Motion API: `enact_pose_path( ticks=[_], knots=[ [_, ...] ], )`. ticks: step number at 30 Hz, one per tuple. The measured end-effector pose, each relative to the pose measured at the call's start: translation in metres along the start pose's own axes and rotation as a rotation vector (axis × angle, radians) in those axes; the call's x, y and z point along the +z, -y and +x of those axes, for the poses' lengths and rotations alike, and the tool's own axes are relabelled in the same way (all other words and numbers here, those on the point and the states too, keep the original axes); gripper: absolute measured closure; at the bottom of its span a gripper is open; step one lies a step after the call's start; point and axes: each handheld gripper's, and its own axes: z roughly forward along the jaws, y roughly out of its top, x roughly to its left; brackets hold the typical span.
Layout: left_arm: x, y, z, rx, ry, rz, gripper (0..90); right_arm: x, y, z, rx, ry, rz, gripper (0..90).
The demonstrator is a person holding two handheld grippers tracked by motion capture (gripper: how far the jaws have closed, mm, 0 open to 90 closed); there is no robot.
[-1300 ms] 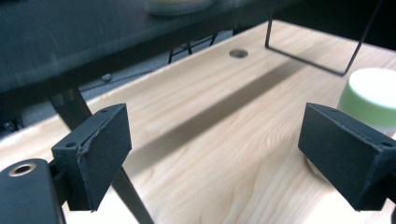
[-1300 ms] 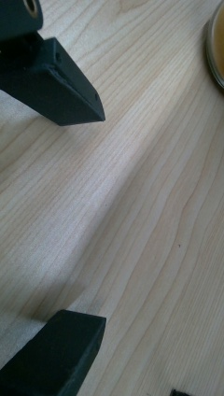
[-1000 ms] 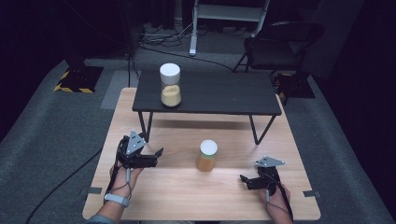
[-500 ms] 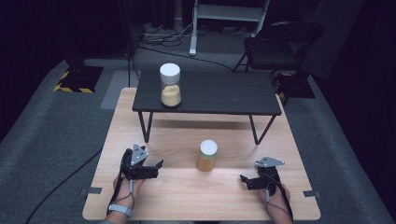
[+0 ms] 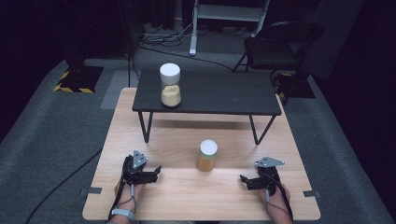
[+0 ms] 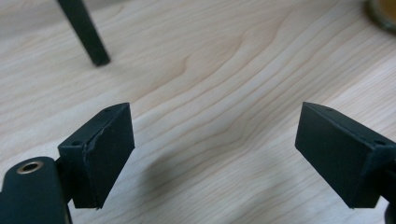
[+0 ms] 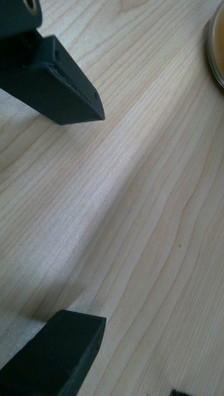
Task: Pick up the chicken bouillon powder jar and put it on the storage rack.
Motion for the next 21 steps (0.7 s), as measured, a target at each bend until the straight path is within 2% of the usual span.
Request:
enact_pose_path(
  ticks=[4, 6, 8, 21],
  knots=[
    [0.005, -0.012, -0.002, -0.007, -0.018, 0.088, 12.1, 0.000, 0.000, 0.000, 0.000, 0.000, 0.000, 2.8],
    [0.007, -0.015, 0.000, -0.034, -0.013, 0.104, 10.3, 0.000, 0.000, 0.000, 0.000, 0.000, 0.000, 2.8],
    [0.007, -0.016, -0.001, -0.046, -0.024, 0.109, 8.2, 0.000, 0.000, 0.000, 0.000, 0.000, 0.000, 2.8],
    [0.008, -0.016, 0.000, -0.053, -0.028, 0.110, 6.4, 0.000, 0.000, 0.000, 0.000, 0.000, 0.000, 2.7]
  ],
)
